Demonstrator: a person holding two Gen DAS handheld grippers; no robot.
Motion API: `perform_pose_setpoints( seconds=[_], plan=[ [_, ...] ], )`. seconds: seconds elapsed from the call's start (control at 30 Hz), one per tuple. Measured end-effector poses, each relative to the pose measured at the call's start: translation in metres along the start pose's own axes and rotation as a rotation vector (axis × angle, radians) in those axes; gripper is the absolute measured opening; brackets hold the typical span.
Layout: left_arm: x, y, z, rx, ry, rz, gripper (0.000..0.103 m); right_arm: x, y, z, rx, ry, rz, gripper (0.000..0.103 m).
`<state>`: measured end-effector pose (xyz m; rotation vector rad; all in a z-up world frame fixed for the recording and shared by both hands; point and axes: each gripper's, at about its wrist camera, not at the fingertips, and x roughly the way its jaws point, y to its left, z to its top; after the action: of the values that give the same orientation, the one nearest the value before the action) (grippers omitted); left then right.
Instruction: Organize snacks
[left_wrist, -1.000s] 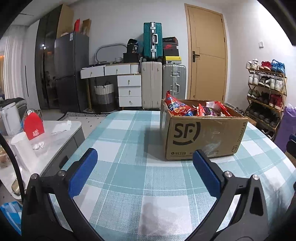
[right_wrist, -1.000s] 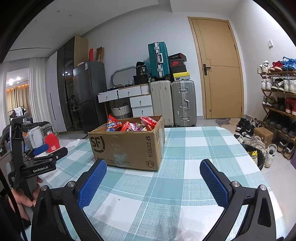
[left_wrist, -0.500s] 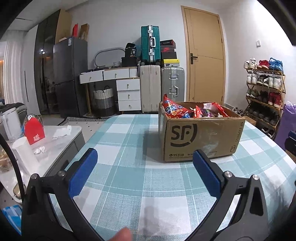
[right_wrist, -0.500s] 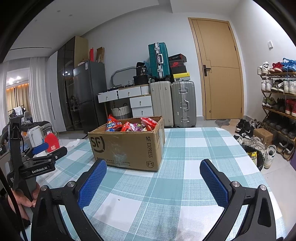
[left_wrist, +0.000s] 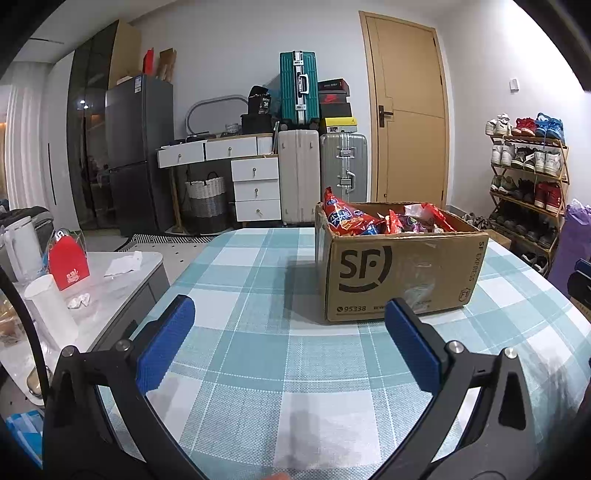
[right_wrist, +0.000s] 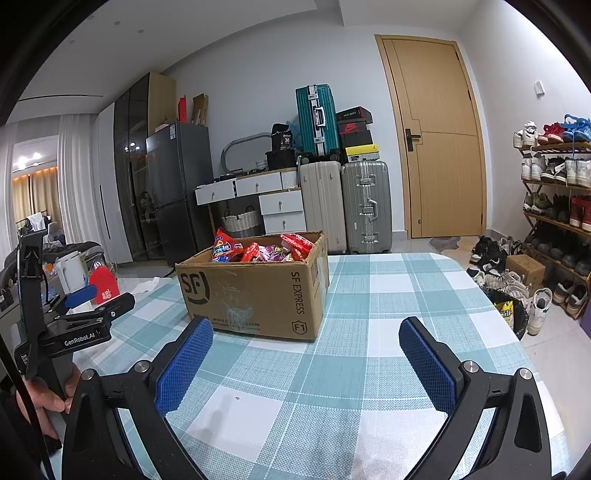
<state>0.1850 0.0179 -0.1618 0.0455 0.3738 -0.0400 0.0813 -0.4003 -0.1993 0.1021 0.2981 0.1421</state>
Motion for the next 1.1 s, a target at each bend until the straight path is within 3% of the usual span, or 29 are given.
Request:
perform_pose_setpoints(
  seconds=[1.1],
  plan=[
    [0.0036,0.0036,-0.0026,-0.024,0.024,-0.012,0.103,-0.0010,-0.0004,0.0006,0.001,-0.008,-0.003,0.103]
  ],
)
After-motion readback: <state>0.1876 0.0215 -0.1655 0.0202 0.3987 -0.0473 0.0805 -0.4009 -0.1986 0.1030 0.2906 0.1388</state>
